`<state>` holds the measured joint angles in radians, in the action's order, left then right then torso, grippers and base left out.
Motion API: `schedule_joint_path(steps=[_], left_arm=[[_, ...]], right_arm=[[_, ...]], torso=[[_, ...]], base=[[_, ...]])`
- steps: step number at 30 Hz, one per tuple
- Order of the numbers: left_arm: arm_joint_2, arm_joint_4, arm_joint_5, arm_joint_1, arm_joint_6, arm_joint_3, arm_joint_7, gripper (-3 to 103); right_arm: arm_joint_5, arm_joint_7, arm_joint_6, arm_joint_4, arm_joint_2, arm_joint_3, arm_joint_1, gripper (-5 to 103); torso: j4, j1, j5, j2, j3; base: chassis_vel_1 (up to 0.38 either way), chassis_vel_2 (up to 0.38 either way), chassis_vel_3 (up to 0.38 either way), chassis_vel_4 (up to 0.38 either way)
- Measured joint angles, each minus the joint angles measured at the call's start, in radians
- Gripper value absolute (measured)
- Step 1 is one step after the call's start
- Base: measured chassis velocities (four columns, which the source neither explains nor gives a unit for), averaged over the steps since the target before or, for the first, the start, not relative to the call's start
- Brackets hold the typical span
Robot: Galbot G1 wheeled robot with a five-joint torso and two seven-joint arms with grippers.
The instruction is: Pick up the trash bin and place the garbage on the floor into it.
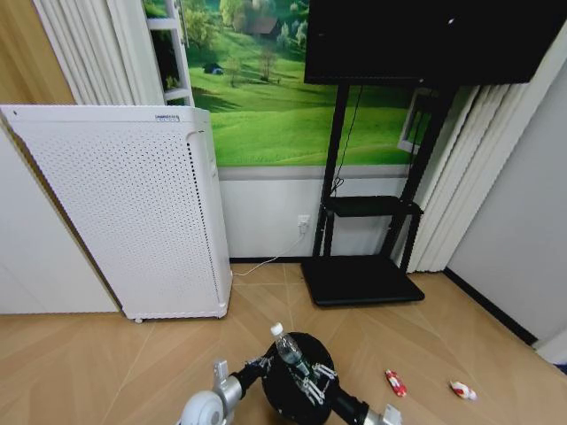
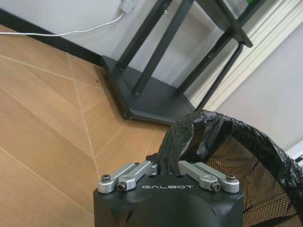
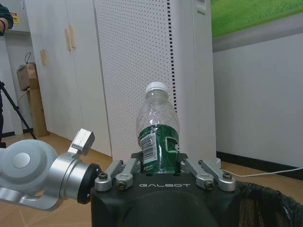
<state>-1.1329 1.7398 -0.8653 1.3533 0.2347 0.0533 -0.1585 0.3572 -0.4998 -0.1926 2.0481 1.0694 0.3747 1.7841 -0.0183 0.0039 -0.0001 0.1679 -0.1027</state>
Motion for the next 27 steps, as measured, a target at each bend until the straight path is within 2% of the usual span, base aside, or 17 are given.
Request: schedule_joint_path(steps=[1,2,4,5,7,9,14,15,17,18,19,20,21,22,23,26,27], left_arm=[[0.000,0.000,0.000,0.000,0.000,0.000,0.000,7],[0.000,0.010,0.002,0.009,0.000,0.007,-0.001,7],[-0.001,0.021,0.006,0.026,0.000,0.024,-0.002,7],[-0.002,0.029,0.008,0.042,0.001,0.038,-0.002,7],[-0.003,0.047,0.012,0.069,0.002,0.064,-0.002,7],[-0.003,0.053,0.014,0.077,0.002,0.072,-0.002,7],[-0.008,0.103,0.020,0.147,0.003,0.176,0.024,7],[-0.008,0.103,0.020,0.147,0.003,0.176,0.024,7],[-0.020,0.133,0.022,0.195,0.004,0.252,0.036,7],[-0.020,0.133,0.022,0.195,0.004,0.252,0.036,7],[-0.031,0.151,0.026,0.225,0.005,0.295,0.063,7],[-0.047,0.169,0.031,0.252,0.022,0.337,0.105,7],[-0.047,0.169,0.031,0.252,0.022,0.337,0.105,7],[-0.066,0.194,0.030,0.279,0.046,0.392,0.158,7],[-0.066,0.194,0.030,0.279,0.046,0.392,0.158,7],[-0.108,0.247,-0.014,0.335,0.063,0.536,0.241,7],[-0.108,0.247,-0.014,0.335,0.063,0.536,0.241,7]], right_arm=[[0.000,0.000,0.000,0.000,0.000,0.000,0.000,31],[0.000,0.003,0.000,-0.003,0.001,-0.005,-0.003,37],[0.000,0.010,-0.002,-0.007,0.003,-0.011,-0.006,37],[0.000,0.016,-0.005,-0.009,0.004,-0.016,-0.006,47],[0.000,0.022,-0.012,-0.009,0.005,-0.018,-0.004,58],[0.000,0.023,-0.014,-0.009,0.005,-0.019,-0.003,58],[0.014,0.045,-0.022,0.014,0.009,-0.009,0.000,80],[0.014,0.045,-0.022,0.014,0.009,-0.009,0.000,80],[0.026,0.058,-0.031,0.031,0.010,0.005,0.005,90],[0.026,0.058,-0.031,0.031,0.010,0.005,0.005,90],[0.022,0.090,-0.031,0.044,0.013,0.013,0.007,99],[0.007,0.134,-0.011,0.061,0.019,0.027,0.012,100],[0.007,0.134,-0.011,0.061,0.019,0.027,0.012,100],[0.002,0.174,0.009,0.071,0.020,0.040,0.018,100],[0.002,0.174,0.009,0.071,0.020,0.040,0.018,100],[0.000,0.243,0.059,0.070,0.027,0.065,0.024,100],[0.000,0.243,0.059,0.070,0.027,0.065,0.024,100]], torso=[[0.0000,0.000,0.0000,0.000,0.000],[0.0000,0.000,0.0001,0.000,0.000],[0.0001,0.000,0.0002,0.000,0.000],[0.0001,0.000,0.0001,0.000,0.000],[0.0001,0.000,0.0001,0.000,0.000],[0.0000,0.000,0.0001,0.000,0.000],[0.0000,0.000,0.0001,0.000,0.000],[0.0000,0.000,0.0001,0.000,0.000],[0.0000,0.000,0.0000,0.000,0.000],[0.0000,0.000,0.0000,0.000,0.000],[0.0000,0.000,0.0002,0.000,0.000],[0.0000,0.000,-0.0001,0.000,0.000],[0.0000,0.000,-0.0001,0.000,0.000],[0.0001,0.000,-0.0002,0.000,0.000],[0.0001,0.000,-0.0002,0.000,0.000],[0.0003,0.000,-0.0002,0.000,0.000],[0.0003,0.000,-0.0002,0.000,0.000]], base=[[0.000,0.000,0.000,0.000],[0.000,0.000,0.000,0.000],[0.000,0.000,0.000,0.000],[0.000,0.000,0.000,0.000],[0.000,0.000,0.000,0.000],[0.000,0.000,0.000,0.000],[0.000,0.000,0.000,0.000],[0.000,0.000,0.000,0.000],[0.000,0.000,0.000,0.000],[0.000,0.000,0.000,0.000],[0.000,0.000,0.000,0.000],[0.000,0.000,0.000,0.000],[0.000,0.000,0.000,0.000],[0.000,0.000,0.000,0.000],[0.000,0.000,0.000,0.000],[0.000,0.000,0.000,0.000],[0.000,0.000,0.000,0.000]])
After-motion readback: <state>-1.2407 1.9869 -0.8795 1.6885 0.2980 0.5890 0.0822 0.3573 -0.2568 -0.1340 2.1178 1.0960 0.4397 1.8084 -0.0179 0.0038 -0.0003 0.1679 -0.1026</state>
